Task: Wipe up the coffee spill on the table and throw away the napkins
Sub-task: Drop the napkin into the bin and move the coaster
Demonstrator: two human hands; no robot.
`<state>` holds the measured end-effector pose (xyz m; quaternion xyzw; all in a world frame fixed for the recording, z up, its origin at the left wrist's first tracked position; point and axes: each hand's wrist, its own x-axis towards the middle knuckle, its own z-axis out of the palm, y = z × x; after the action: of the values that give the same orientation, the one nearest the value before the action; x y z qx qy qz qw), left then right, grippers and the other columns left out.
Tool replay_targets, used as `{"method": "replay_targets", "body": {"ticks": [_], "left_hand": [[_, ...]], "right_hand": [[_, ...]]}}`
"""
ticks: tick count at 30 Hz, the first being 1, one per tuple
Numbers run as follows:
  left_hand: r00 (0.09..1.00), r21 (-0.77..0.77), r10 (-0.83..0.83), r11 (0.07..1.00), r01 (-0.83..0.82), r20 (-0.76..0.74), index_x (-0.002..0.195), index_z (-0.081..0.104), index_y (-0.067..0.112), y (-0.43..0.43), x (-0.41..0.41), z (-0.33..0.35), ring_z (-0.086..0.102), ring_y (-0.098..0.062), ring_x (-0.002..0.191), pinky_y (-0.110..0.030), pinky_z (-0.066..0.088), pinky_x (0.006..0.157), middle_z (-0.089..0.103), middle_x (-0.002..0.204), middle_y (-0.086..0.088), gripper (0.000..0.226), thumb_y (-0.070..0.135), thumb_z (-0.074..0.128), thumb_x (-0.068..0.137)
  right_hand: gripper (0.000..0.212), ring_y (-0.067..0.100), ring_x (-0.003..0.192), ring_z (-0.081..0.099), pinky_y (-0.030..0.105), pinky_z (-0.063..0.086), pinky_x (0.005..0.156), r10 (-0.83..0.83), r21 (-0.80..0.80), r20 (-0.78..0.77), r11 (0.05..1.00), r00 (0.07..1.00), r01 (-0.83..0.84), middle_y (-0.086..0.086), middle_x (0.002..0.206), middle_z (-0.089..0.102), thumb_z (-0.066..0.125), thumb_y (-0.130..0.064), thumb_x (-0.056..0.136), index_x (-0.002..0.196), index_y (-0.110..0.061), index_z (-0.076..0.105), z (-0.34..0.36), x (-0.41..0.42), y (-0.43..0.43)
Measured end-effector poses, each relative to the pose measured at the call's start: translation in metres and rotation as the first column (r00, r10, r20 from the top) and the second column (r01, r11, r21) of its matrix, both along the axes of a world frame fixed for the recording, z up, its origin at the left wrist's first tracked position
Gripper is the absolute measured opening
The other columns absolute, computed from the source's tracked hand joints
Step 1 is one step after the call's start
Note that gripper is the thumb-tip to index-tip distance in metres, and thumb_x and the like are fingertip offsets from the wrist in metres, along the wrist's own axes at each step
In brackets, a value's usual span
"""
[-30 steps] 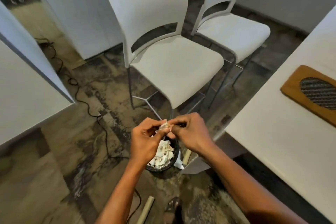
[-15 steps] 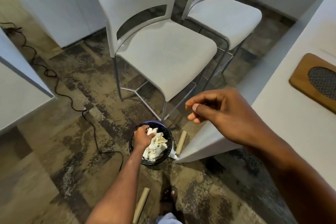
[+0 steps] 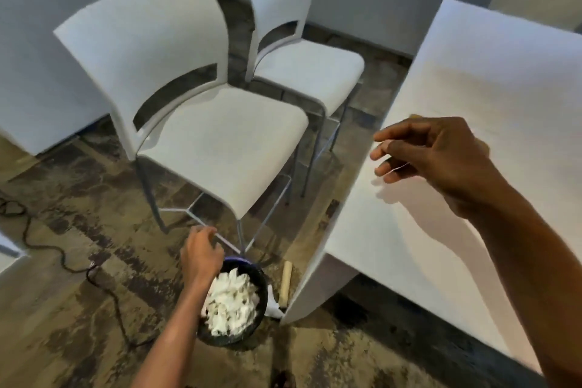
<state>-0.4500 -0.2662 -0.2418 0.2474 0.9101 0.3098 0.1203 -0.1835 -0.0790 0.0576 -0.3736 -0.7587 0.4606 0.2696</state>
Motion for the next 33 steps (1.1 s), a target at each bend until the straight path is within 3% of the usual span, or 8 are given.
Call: {"method": "replay_targets", "body": {"ticks": [4,8,11,14,18,23,27,33], "left_hand": [[0.993,0.206,-0.005,0.978,0.029,-0.115,0.107,0.063,0.020,0.032,0.015,0.070,0.049,-0.002,0.077,-0.011,0.039,0.059,0.056,0.121,-0.003,0.033,0.001,0.066,0.080],[0.973,0.379,-0.064,0.914,0.147,-0.221,0.110,0.063,0.021,0.062,0.044,0.148,0.060,-0.019,0.103,-0.031,0.051,0.085,0.056,0.126,-0.005,0.031,0.002,0.062,0.084],[0.951,0.475,-0.111,0.846,0.244,-0.289,0.109,0.063,0.025,0.082,0.078,0.196,0.052,-0.009,0.110,-0.016,0.039,0.088,0.059,0.125,0.000,0.032,0.003,0.064,0.084],[0.909,0.502,-0.224,0.775,0.384,-0.350,0.112,0.063,0.025,0.104,0.120,0.228,0.048,0.003,0.106,-0.005,0.035,0.088,0.059,0.120,0.011,0.034,0.004,0.064,0.085],[0.828,0.486,-0.352,0.682,0.546,-0.437,0.110,0.067,0.012,0.141,0.171,0.261,0.053,0.001,0.097,0.005,0.033,0.084,0.068,0.113,0.000,0.031,-0.001,0.064,0.082],[0.774,0.429,-0.498,0.645,0.632,-0.391,0.114,0.066,0.016,0.182,0.215,0.283,0.057,-0.005,0.105,-0.015,0.041,0.094,0.067,0.117,0.002,0.031,0.007,0.064,0.084],[0.765,0.448,-0.555,0.622,0.642,-0.326,0.107,0.070,0.017,0.202,0.240,0.283,0.058,0.003,0.094,0.002,0.038,0.083,0.069,0.109,0.006,0.024,0.008,0.063,0.085],[0.747,0.497,-0.608,0.577,0.648,-0.269,0.105,0.070,0.017,0.213,0.255,0.272,0.062,-0.005,0.099,-0.001,0.044,0.079,0.070,0.106,0.007,0.022,0.009,0.063,0.086]], "right_hand": [[0.014,0.030,0.071,0.073,0.043,0.061,0.072,-0.268,0.081,-0.041,0.959,0.962,0.271,0.010,0.076,0.075,0.067,-0.005,0.084,0.080,-0.017,0.075,-0.006,0.042,0.059],[0.020,0.026,0.087,0.071,0.036,0.056,0.084,-0.458,0.286,0.006,0.853,0.889,0.437,0.013,0.092,0.075,0.062,0.000,0.081,0.090,-0.012,0.076,-0.017,0.085,0.124],[0.027,0.032,0.111,0.062,0.035,0.045,0.099,-0.468,0.437,0.217,0.831,0.856,0.344,0.019,0.119,0.067,0.063,-0.003,0.082,0.109,-0.002,0.071,-0.031,0.111,0.165],[0.040,0.032,0.128,0.052,0.036,0.039,0.106,-0.377,0.413,0.370,0.885,0.849,0.214,0.017,0.139,0.054,0.064,-0.015,0.090,0.127,-0.002,0.059,-0.047,0.121,0.188],[0.051,0.027,0.141,0.036,0.035,0.027,0.114,-0.295,0.386,0.469,0.916,0.833,0.107,0.010,0.155,0.036,0.048,-0.030,0.099,0.145,-0.008,0.040,-0.070,0.121,0.202],[0.047,0.032,0.129,0.044,0.041,0.036,0.104,-0.400,0.527,0.484,0.843,0.778,0.106,0.011,0.144,0.049,0.048,-0.034,0.097,0.138,-0.011,0.047,-0.078,0.119,0.218],[0.028,0.029,0.112,0.051,0.041,0.045,0.088,-0.422,0.623,0.514,0.782,0.747,0.013,0.005,0.122,0.058,0.050,-0.030,0.096,0.115,-0.015,0.062,-0.074,0.119,0.223],[0.017,0.032,0.102,0.060,0.038,0.048,0.077,-0.443,0.664,0.526,0.747,0.726,-0.025,0.008,0.107,0.064,0.059,-0.010,0.083,0.099,-0.010,0.065,-0.068,0.114,0.225]]}}
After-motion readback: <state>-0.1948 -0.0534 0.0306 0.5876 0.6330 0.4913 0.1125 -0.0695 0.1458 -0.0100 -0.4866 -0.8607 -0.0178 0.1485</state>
